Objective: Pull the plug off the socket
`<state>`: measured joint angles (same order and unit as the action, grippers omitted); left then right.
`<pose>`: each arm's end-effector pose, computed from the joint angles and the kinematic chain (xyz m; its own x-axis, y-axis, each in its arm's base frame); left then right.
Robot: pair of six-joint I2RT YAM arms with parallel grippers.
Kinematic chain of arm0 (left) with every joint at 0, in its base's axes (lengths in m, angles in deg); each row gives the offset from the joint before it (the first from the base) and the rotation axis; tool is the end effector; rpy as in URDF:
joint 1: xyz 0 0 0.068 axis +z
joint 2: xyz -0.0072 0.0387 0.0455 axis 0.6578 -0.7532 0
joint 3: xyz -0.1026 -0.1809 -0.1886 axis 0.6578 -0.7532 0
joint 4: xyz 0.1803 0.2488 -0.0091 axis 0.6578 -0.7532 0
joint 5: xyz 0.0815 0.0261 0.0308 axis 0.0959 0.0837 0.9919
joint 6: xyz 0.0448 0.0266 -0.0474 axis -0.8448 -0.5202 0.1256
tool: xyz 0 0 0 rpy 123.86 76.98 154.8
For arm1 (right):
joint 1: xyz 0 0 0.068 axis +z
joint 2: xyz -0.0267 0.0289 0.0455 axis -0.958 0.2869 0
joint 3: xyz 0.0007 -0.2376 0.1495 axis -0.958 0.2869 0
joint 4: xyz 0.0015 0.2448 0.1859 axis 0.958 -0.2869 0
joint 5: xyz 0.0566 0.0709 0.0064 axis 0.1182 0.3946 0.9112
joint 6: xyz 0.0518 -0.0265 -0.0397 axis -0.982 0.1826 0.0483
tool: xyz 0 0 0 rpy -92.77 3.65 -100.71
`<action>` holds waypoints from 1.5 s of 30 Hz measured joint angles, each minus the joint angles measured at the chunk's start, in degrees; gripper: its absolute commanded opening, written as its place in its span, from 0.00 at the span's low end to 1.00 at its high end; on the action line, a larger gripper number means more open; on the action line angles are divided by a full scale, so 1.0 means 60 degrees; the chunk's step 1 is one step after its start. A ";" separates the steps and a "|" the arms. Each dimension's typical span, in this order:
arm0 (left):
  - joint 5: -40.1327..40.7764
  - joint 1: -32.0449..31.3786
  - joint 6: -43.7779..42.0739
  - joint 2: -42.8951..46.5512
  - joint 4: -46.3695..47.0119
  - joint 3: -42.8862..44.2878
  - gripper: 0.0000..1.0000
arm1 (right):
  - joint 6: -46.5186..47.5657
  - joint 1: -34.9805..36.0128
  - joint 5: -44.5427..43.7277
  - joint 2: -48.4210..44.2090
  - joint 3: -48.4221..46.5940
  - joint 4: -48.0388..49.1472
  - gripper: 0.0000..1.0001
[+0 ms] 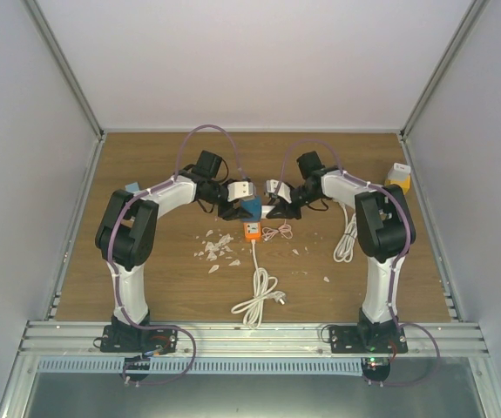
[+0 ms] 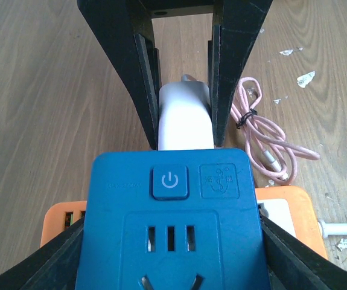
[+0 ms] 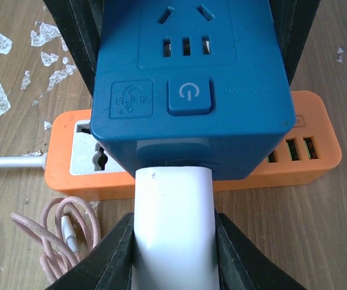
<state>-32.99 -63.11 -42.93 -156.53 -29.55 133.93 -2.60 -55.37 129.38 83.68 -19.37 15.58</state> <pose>0.4094 -0.2072 0.1408 0.0286 0.6405 -0.7674 0.9950 0.0550 0.0830 0.4116 0.1770 0.1158 -0.1044 -0.6622 -0.7421 -0.9941 0.0470 0.0979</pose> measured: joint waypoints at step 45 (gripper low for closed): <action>0.2237 -0.0375 -0.2430 0.3978 -0.0375 -0.0138 0.98 | -0.2521 -0.0860 0.3872 -0.0583 -0.2820 -0.4371 0.00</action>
<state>-19.57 -65.36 -57.51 -132.67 -31.80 133.10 -17.73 -60.53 152.61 80.18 -36.29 -10.65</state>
